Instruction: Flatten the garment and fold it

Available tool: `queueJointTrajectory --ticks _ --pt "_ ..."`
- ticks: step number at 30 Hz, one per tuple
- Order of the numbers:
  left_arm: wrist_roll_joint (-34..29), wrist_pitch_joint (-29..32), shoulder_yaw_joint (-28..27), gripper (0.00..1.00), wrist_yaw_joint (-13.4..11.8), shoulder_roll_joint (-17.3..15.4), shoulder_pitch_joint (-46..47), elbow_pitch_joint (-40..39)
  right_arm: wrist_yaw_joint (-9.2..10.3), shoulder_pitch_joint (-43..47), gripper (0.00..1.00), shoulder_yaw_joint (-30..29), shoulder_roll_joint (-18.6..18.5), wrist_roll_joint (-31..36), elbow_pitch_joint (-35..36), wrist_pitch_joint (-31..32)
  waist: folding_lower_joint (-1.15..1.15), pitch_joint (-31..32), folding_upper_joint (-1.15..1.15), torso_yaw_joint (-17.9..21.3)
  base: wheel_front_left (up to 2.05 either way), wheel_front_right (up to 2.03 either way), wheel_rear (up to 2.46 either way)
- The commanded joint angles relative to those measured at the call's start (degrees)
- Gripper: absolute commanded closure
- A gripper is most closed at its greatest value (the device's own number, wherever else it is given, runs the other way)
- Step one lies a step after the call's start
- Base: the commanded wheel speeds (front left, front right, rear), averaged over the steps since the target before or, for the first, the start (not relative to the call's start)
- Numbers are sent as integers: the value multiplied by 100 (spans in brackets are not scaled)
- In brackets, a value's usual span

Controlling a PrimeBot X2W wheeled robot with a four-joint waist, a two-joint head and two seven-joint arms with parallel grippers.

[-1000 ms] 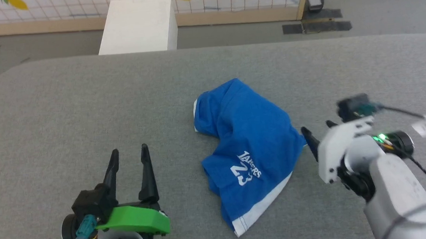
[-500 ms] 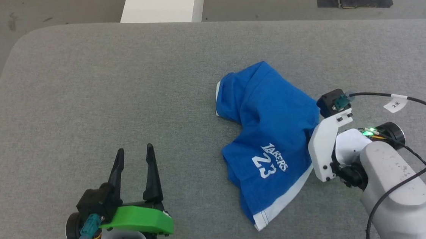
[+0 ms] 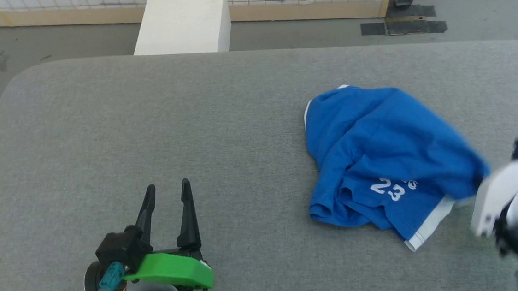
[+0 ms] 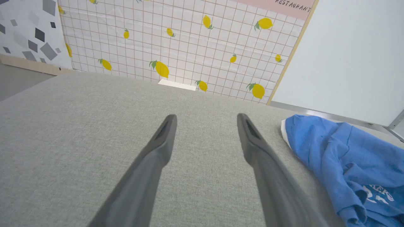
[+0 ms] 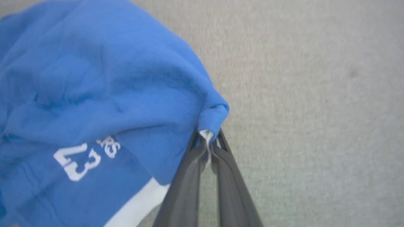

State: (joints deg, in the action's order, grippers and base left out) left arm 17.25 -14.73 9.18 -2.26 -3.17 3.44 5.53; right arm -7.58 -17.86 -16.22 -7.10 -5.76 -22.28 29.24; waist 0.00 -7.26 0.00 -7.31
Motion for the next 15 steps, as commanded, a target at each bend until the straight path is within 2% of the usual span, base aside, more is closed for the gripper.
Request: queueJointTrajectory --ticks 1,2,3,4,9,11,15 --pt "78 -27 7 0 0 28 -101 41 9 235 100 -42 157 23 73 126 0 37 0 87 0 0 0" --pt "93 -27 20 0 4 28 -110 64 9 355 90 -75 227 -10 170 132 0 29 0 106 0 0 0" --pt "98 -27 21 0 6 28 -110 77 9 412 57 -108 274 -59 278 46 0 28 0 125 0 0 0" --pt "100 -27 15 0 8 28 -111 89 9 461 0 -174 320 -110 411 -110 0 35 0 147 0 0 0" --pt "170 -27 3 0 24 28 -94 119 9 545 0 -578 411 -293 989 -1106 0 109 0 229 0 0 0" --pt "417 -3 157 0 86 29 -40 223 9 732 0 -789 419 -631 1106 -1548 0 170 0 294 0 0 0" --pt "684 440 427 0 177 29 368 344 9 994 0 -785 421 -917 1034 -1759 0 151 0 498 0 0 0"
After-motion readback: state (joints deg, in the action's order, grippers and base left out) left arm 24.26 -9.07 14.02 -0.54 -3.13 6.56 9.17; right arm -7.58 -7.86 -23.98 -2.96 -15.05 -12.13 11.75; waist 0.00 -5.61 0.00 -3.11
